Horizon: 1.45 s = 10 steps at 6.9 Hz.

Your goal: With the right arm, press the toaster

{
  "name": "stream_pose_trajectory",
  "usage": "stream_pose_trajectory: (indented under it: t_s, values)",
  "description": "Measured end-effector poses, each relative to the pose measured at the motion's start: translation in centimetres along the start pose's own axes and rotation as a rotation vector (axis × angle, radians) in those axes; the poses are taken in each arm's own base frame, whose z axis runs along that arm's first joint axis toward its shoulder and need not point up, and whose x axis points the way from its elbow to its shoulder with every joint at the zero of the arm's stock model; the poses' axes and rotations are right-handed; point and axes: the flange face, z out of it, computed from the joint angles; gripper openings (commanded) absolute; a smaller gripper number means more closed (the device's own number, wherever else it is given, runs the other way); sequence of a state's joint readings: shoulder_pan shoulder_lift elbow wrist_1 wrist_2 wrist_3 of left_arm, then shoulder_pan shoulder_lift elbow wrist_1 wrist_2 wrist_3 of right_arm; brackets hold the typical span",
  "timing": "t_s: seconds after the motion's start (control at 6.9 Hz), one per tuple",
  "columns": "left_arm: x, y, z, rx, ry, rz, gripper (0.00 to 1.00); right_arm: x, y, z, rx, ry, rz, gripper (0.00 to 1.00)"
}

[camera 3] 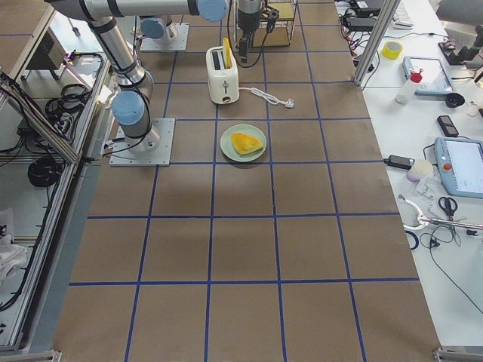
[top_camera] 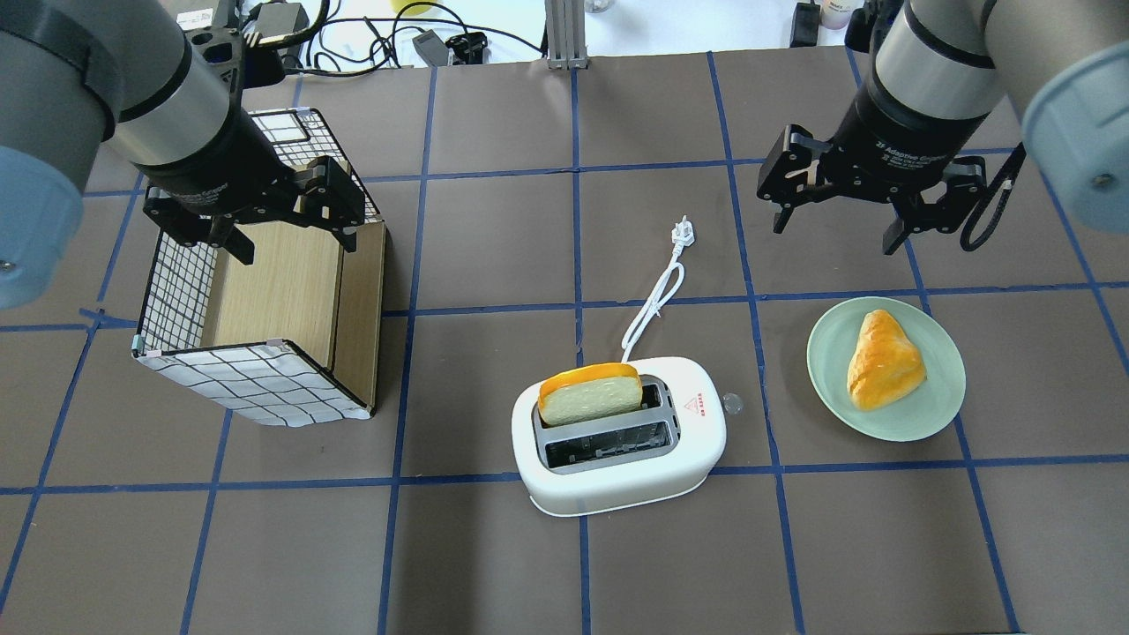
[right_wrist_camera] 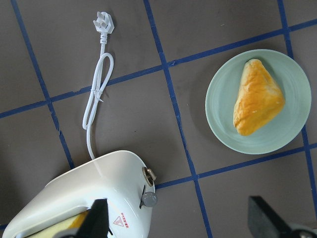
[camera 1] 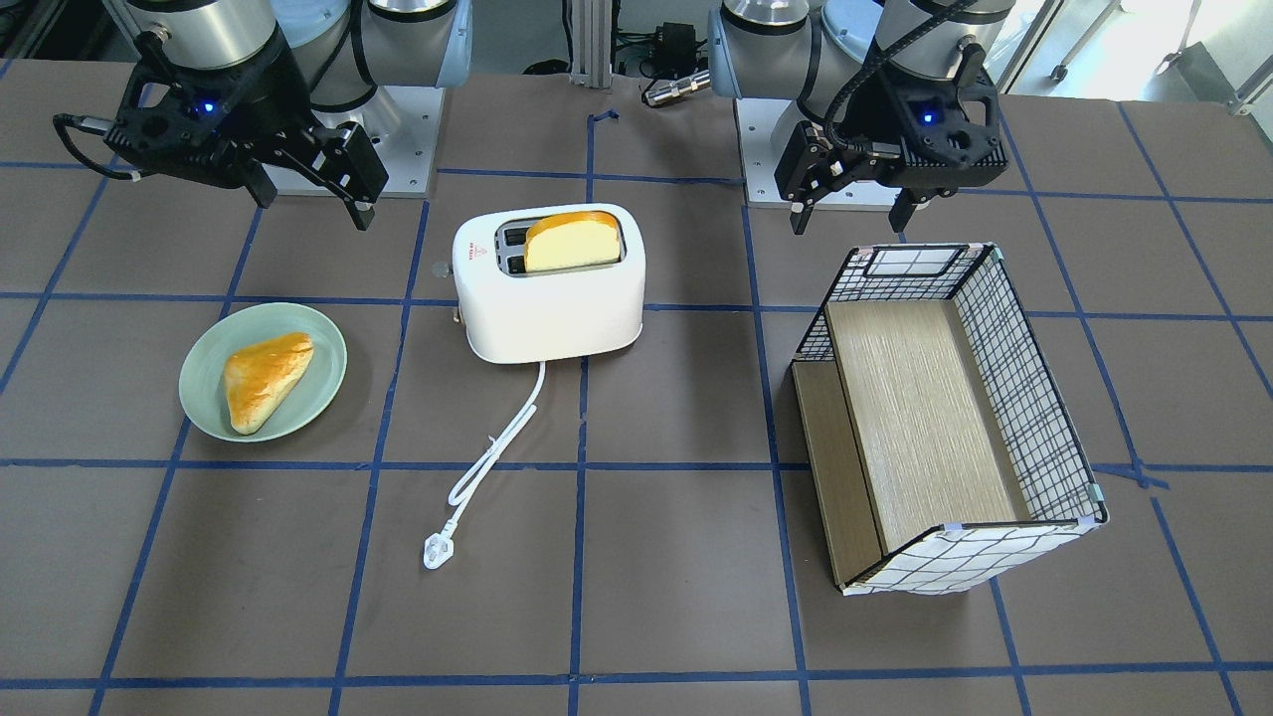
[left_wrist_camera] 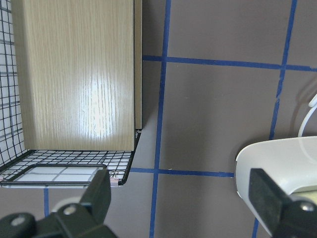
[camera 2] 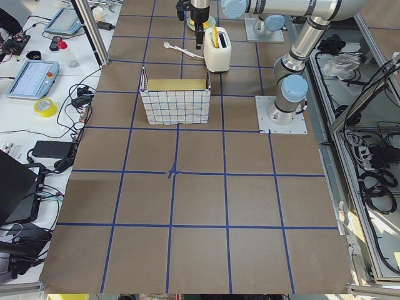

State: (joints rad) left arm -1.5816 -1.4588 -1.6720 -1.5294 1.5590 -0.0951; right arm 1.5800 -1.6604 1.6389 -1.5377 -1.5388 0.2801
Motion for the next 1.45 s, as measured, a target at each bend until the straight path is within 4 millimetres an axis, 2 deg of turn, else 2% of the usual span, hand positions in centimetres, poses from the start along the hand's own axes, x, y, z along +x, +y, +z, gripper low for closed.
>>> stream_pose_trajectory:
  t_s: [0.72, 1.3, 1.45]
  values:
    - [-0.01, -0.01, -0.04, 0.001, -0.001, 0.000, 1.00, 0.14, 0.08, 0.45, -0.016, 0.007, 0.003, 0.99]
    - [-0.01, 0.00, 0.00, 0.000, -0.001, 0.000, 1.00, 0.18, 0.04, 0.45, -0.014, 0.009, 0.004, 0.89]
    - [-0.01, 0.00, 0.00, 0.000, -0.001, 0.000, 1.00, 0.20, 0.02, 0.45, -0.014, 0.008, 0.004, 0.79]
